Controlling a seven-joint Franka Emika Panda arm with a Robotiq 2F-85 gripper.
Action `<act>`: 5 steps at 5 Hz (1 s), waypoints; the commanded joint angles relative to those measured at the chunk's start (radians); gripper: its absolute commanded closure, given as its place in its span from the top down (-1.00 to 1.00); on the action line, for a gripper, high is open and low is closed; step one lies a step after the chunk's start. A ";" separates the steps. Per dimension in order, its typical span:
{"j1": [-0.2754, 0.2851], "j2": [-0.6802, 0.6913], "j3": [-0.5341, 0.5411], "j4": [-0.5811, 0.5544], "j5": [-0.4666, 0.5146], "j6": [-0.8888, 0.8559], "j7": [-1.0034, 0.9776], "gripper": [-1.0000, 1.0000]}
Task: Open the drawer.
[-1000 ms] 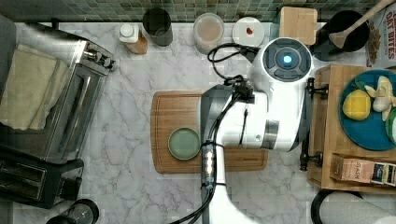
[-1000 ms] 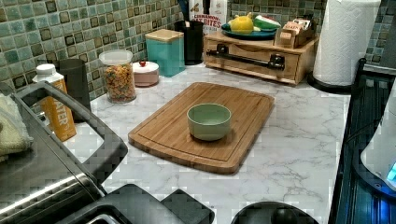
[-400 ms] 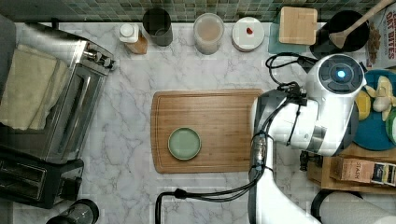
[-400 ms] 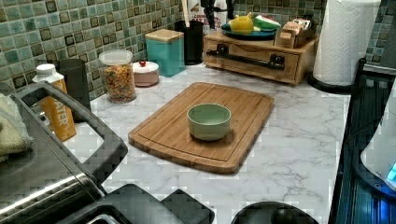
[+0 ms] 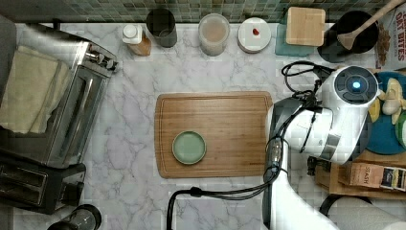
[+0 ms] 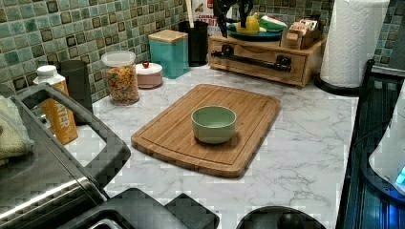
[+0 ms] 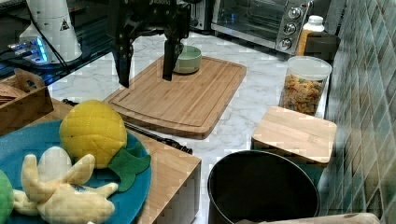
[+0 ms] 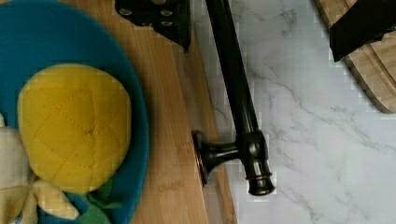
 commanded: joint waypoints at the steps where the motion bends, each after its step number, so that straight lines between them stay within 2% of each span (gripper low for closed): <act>1: -0.005 -0.002 0.024 -0.085 -0.015 0.133 -0.107 1.00; 2: -0.027 0.010 0.010 -0.101 -0.045 0.164 -0.133 1.00; 4: -0.040 0.016 -0.036 -0.160 -0.103 0.250 -0.064 1.00; 5: -0.077 0.053 0.002 -0.178 0.009 0.291 -0.123 1.00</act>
